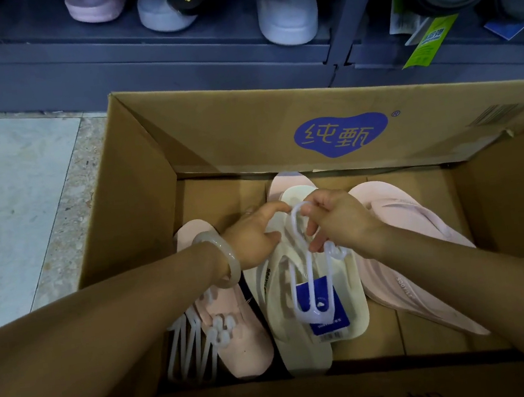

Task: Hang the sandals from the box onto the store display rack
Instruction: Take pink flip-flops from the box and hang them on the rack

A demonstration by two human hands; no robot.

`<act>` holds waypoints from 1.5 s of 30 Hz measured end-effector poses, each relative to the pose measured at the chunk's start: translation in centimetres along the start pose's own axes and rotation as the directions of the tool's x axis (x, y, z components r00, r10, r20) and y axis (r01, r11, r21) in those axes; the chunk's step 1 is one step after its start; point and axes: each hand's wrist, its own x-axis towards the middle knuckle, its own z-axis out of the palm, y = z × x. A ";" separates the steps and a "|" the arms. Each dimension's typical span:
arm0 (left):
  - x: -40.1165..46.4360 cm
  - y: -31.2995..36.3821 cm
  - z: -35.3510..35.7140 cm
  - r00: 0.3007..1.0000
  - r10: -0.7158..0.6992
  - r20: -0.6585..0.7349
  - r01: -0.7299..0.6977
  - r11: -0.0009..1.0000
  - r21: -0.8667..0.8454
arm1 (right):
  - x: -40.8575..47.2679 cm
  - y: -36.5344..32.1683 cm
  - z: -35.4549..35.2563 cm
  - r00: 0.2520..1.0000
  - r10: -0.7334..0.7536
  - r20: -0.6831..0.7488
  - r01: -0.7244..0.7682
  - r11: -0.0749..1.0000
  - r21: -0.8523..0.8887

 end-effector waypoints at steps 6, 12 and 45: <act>0.2 0.2 -0.2 1.000 0.004 -0.009 -0.004 1.000 0.017 | 0.2 0.4 0.6 0.994 -0.052 -0.094 0.054 0.998 0.022; 0.3 0.5 -0.7 0.999 0.036 0.018 -0.035 0.998 -0.060 | 0.2 0.6 1.1 0.972 -0.140 -0.187 0.131 0.989 -0.061; -1.1 0.7 0.3 0.954 0.211 -0.211 -0.040 0.791 0.611 | 1.1 -0.2 2.4 0.958 -0.142 -0.248 0.154 0.988 0.030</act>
